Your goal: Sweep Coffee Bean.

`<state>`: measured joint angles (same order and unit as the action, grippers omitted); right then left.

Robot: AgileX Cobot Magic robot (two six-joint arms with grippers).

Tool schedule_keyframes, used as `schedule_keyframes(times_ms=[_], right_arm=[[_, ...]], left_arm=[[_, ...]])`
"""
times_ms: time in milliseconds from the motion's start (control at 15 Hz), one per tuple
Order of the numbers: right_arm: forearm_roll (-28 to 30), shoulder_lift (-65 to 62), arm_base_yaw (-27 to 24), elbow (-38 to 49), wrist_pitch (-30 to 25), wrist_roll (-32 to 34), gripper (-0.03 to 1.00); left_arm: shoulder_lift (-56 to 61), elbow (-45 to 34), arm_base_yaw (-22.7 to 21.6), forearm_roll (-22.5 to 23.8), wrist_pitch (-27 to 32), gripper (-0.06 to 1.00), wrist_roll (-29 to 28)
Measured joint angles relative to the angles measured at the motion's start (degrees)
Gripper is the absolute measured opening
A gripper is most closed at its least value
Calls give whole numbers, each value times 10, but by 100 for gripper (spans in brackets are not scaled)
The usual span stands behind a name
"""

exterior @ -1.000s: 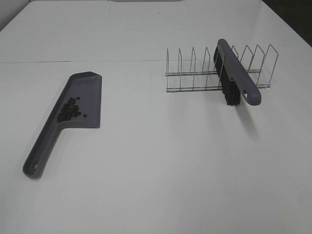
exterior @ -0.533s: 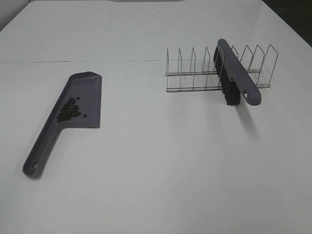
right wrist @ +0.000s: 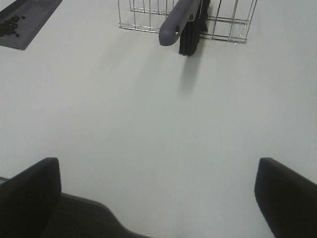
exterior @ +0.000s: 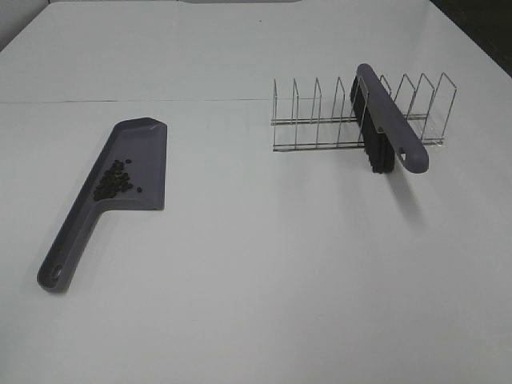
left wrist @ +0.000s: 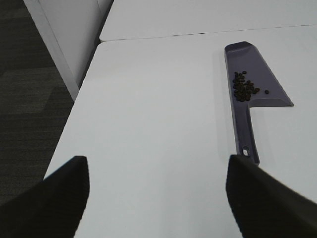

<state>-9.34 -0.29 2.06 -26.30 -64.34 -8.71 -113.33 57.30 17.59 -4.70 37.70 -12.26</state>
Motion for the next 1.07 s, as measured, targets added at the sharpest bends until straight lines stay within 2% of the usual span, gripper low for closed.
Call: schedule_keyframes(times_ms=[1067], right_arm=[[-7, 0, 0, 0, 0, 0, 93]], left_arm=[[0, 0, 0, 0, 0, 33, 0]])
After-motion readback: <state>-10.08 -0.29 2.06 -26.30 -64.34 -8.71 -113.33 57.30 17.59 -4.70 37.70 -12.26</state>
